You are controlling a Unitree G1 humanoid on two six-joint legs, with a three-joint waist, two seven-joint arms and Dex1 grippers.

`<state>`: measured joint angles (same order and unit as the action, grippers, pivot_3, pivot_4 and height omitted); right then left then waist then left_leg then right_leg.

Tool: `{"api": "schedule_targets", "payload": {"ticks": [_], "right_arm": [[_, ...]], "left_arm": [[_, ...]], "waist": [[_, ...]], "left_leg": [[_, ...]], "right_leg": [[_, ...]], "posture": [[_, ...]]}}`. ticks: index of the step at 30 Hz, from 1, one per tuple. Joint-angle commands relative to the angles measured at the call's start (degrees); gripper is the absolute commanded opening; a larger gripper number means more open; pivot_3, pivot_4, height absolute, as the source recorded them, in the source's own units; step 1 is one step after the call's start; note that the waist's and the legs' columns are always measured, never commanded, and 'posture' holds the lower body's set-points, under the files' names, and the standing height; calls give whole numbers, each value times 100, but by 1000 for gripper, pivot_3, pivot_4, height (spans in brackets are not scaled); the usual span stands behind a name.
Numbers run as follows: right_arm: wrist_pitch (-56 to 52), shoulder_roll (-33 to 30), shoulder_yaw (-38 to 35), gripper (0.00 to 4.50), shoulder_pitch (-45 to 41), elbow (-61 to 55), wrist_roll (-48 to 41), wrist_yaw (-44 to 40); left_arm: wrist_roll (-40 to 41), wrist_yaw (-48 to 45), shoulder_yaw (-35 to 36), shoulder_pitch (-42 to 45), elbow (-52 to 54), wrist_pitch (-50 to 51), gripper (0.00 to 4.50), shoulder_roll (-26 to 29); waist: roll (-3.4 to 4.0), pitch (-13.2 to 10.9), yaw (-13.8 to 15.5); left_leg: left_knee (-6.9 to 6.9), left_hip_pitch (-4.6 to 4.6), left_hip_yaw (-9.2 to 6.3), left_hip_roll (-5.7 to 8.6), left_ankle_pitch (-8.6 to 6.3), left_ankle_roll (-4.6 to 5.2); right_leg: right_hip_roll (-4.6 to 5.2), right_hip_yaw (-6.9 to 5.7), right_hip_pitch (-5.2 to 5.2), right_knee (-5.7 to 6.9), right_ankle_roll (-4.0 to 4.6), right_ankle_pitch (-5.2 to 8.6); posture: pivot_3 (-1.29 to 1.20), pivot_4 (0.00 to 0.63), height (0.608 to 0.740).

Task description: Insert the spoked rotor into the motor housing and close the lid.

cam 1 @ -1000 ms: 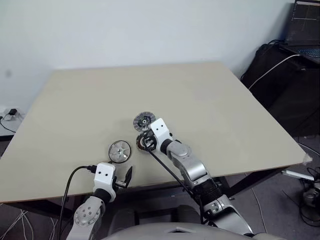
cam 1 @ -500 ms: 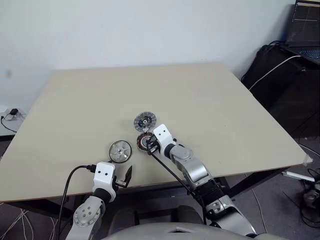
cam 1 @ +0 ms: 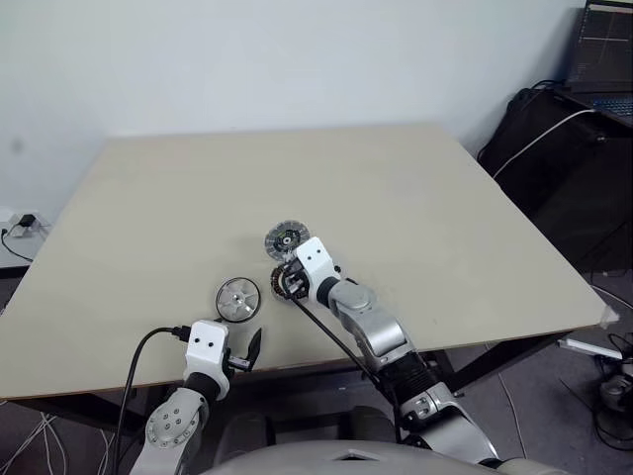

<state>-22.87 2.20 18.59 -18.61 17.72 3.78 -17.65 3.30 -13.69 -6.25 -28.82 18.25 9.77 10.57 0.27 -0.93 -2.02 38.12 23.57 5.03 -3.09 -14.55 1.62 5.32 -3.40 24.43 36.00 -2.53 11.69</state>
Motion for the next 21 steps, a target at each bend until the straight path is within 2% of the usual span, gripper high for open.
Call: {"api": "schedule_targets", "payload": {"ticks": [1,5,11,21], "right_arm": [[-183,-203,-45,20,-6,121,137,43],[-395,-418,-65,20,146,-50,147,26],[-297,-290,-182,20,121,-617,-16,81],[-861,-429,322,20,-186,-1199,233,-242]], "left_arm": [[-27,45,-6,44,221,-64,4500,-17],[-29,48,-5,66,168,-85,4500,-26],[-30,9,-45,150,84,-93,4500,-20],[-32,32,-36,109,95,-112,4500,-45]], "waist": [[8,-1,-2],[3,13,5],[5,14,12],[5,5,-1]], "left_leg": [[0,1,0,0,0,0],[-2,-3,-2,0,0,0],[2,-6,-3,0,0,0],[-1,1,-1,0,4,6]], "right_leg": [[0,0,1,0,0,0],[-1,-1,-3,1,2,1],[2,-1,-7,3,0,0],[-1,-1,1,0,1,1]], "posture": [[0,0,740],[0,0,740],[0,0,740],[0,0,740]]}}
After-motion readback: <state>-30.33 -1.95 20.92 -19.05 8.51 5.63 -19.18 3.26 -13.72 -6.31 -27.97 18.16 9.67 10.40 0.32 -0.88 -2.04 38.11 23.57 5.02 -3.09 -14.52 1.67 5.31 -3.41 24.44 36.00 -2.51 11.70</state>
